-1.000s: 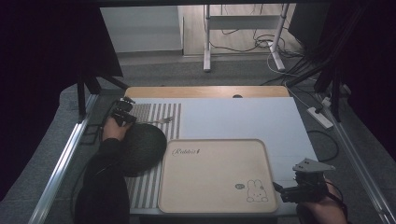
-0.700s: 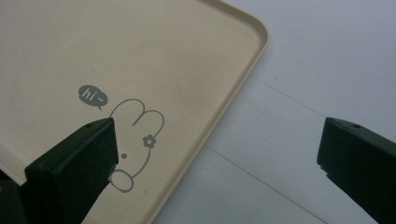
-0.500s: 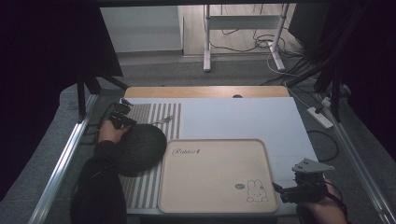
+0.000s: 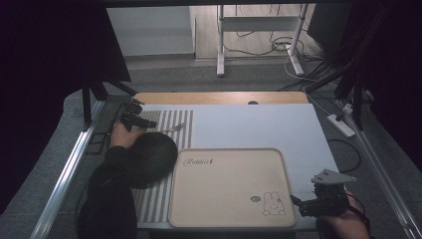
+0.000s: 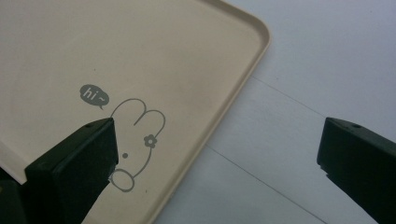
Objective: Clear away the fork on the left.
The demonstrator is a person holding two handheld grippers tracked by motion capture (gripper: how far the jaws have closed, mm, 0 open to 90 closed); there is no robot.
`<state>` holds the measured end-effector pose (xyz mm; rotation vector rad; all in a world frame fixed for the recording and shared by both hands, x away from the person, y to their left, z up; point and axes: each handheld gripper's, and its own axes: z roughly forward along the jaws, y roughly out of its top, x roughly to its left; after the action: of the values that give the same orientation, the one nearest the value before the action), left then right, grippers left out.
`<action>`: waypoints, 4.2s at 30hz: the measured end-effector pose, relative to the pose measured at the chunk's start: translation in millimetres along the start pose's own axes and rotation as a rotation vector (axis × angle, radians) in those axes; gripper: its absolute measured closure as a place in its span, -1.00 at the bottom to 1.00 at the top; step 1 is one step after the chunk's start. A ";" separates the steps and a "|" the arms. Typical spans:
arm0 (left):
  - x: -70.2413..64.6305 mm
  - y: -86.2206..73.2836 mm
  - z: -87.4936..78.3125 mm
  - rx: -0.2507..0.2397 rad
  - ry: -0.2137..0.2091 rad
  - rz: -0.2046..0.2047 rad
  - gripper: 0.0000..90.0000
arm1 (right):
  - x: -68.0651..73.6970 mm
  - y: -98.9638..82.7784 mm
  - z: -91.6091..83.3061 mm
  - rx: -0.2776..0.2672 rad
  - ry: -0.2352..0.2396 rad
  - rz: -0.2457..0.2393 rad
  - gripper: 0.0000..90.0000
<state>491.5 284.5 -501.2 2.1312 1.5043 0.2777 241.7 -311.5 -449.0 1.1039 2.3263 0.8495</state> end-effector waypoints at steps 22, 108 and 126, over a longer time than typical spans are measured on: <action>-29.6 24.0 41.4 0.209 -0.015 0.150 -1.00 | -0.4 -0.1 0.4 -0.001 0.006 0.005 -1.00; -86.3 -27.2 -31.6 0.315 -0.106 0.333 0.91 | 0.6 0.1 0.2 0.000 0.013 -0.008 -1.00; -143.8 -53.5 -48.9 0.296 -0.184 0.360 0.91 | 2.4 0.1 0.1 0.000 0.014 -0.032 -1.00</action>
<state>373.6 179.6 -469.6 2.5814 1.1076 -0.0232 240.4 -309.6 -449.4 1.0609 2.3492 0.8473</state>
